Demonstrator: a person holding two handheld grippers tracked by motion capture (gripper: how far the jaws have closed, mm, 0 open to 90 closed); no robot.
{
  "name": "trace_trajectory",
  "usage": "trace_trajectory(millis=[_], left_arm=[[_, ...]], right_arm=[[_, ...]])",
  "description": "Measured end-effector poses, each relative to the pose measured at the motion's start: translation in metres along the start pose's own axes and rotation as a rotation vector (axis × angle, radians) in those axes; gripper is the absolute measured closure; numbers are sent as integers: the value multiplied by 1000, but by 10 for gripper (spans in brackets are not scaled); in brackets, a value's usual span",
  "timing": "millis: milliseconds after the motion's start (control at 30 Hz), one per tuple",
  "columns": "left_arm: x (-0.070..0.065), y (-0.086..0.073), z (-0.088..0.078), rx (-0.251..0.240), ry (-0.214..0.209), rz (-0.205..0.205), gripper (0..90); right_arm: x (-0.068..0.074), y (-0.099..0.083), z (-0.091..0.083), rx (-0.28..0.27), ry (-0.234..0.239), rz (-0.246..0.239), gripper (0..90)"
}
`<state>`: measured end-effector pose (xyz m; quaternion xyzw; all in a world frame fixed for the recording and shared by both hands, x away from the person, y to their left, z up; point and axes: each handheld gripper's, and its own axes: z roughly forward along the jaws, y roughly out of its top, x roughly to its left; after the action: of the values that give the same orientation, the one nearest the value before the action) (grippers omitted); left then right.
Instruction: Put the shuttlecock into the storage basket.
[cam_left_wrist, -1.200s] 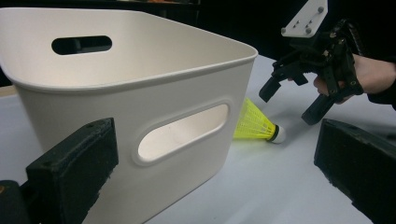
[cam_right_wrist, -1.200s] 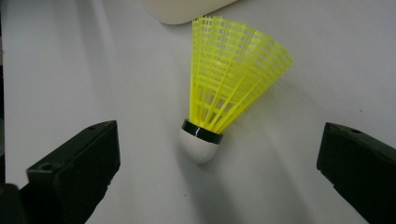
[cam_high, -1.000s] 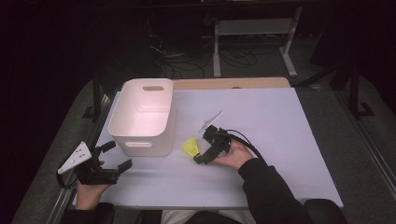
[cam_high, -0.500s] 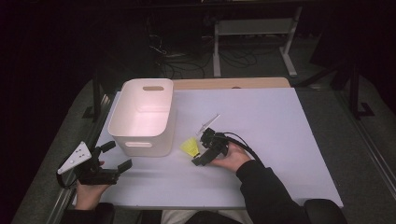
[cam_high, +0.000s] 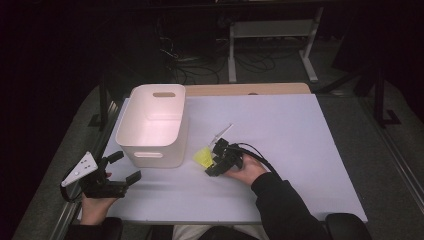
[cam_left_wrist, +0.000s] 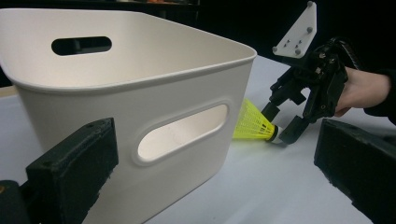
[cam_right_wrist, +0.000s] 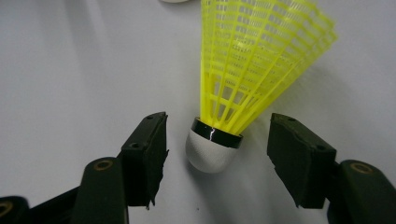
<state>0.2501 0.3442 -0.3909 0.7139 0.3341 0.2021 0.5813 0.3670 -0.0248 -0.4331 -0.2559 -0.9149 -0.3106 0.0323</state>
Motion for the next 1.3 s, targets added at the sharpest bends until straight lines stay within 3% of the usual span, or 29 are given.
trace_trajectory(millis=[333,533,1300], left_arm=[[0,0,0,-1,-1,1,0],[0,0,0,4,-2,6,0],[0,0,0,3,-2,5,0]], right_arm=[[0,1,2,13,-9,13,538],[-3,1,2,10,0,45,612],[-2,3,-7,1,-19,50,628]])
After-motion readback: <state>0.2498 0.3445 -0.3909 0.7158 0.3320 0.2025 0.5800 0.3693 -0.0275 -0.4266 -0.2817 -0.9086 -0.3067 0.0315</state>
